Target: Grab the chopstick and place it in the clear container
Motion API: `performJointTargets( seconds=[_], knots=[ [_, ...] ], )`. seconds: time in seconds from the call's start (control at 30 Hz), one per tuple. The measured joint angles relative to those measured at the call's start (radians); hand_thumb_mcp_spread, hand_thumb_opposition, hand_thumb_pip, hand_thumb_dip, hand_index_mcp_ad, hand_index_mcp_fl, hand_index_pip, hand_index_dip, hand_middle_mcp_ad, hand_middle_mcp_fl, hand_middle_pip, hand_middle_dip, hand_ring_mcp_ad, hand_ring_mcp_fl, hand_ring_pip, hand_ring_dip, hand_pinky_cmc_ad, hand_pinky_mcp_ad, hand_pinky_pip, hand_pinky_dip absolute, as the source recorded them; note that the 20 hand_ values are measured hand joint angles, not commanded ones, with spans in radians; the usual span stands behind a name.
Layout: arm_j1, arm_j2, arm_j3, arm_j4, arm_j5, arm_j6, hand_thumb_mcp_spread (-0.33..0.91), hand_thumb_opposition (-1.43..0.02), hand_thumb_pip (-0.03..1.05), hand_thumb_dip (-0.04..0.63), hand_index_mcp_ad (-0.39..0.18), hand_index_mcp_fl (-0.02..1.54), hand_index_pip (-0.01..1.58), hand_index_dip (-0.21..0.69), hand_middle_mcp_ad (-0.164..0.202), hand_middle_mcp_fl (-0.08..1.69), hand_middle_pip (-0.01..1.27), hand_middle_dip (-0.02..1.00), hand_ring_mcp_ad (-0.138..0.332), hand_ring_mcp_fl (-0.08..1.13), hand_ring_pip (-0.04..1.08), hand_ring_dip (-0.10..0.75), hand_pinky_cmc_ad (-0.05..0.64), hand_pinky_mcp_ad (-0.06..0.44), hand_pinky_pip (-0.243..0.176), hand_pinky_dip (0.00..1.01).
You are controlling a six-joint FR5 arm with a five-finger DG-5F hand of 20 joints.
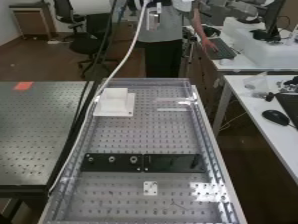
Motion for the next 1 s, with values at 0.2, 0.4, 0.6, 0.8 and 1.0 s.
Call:
performJointTargets(
  seconds=[0.2, 0.4, 0.6, 0.8, 1.0],
  knots=[
    [0.002, 0.000, -0.001, -0.002, -0.004, 0.005, 0.10, -0.68, 0.42, -0.005, -0.136, 0.10, 0.09, 0.108, 0.087, 0.10, 0.14, 0.19, 0.120, 0.00, 0.11, 0.098, 0.377, 0.328, -0.079, 0.18],
    [0.005, 0.001, -0.003, 0.003, 0.000, 0.004, 0.10, -0.68, 0.42, -0.009, -0.136, 0.10, 0.09, 0.108, 0.087, 0.10, 0.14, 0.19, 0.120, 0.00, 0.11, 0.094, 0.377, 0.328, -0.079, 0.18],
    [0.007, 0.009, -0.015, 0.012, 0.000, 0.003, 0.10, -0.68, 0.42, -0.009, -0.136, 0.10, 0.09, 0.108, 0.087, 0.10, 0.14, 0.19, 0.120, 0.00, 0.11, 0.098, 0.377, 0.328, -0.079, 0.18],
    [0.009, 0.011, -0.017, 0.014, 0.005, 0.000, 0.10, -0.69, 0.42, -0.009, -0.136, 0.10, 0.10, 0.103, 0.087, 0.10, 0.14, 0.19, 0.120, 0.00, 0.11, 0.098, 0.377, 0.328, -0.079, 0.18],
    [0.009, 0.014, -0.022, 0.022, 0.005, -0.008, 0.10, -0.69, 0.42, -0.009, -0.136, 0.10, 0.09, 0.099, 0.087, 0.12, 0.14, 0.19, 0.120, 0.00, 0.11, 0.098, 0.377, 0.328, -0.079, 0.18]
  ],
)
